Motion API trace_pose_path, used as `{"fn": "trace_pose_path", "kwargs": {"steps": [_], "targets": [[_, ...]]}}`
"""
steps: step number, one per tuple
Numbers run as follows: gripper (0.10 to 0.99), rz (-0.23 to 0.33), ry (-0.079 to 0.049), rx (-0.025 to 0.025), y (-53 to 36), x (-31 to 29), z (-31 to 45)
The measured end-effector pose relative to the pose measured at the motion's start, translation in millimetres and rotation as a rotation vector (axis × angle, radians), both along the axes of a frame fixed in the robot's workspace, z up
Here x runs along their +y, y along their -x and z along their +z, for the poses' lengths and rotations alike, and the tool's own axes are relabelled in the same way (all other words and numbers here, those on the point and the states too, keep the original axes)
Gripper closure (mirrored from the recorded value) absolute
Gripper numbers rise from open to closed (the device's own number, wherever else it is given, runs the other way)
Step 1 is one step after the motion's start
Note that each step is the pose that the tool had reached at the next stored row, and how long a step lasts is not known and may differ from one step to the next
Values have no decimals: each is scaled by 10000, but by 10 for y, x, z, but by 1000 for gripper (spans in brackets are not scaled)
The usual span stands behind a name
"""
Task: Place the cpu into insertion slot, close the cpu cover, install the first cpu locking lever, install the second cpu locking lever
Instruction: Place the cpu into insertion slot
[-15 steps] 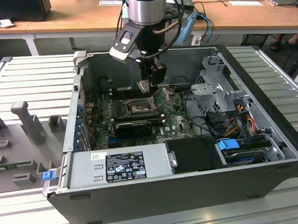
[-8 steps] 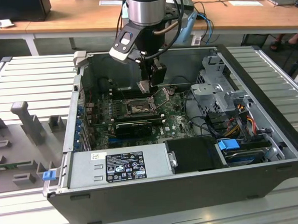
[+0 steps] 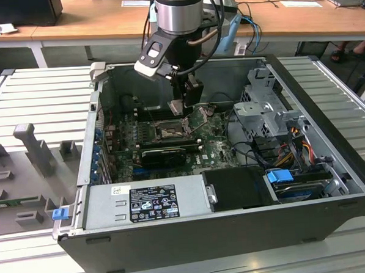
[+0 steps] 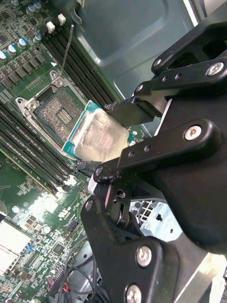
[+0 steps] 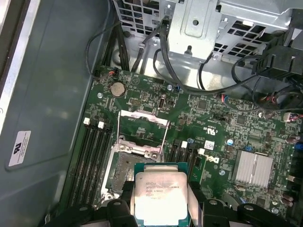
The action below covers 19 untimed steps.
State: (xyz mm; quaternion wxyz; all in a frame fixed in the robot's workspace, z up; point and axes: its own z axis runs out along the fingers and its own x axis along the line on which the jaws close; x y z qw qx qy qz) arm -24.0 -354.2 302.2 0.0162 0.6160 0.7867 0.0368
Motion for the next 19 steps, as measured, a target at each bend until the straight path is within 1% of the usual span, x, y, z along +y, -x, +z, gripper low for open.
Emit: {"fn": "trace_pose_path", "kwargs": {"steps": [15, 19], "targets": [[553, -63, -1, -1, 3, 1, -42], [553, -393, -2, 0, 8, 1, -52]]}}
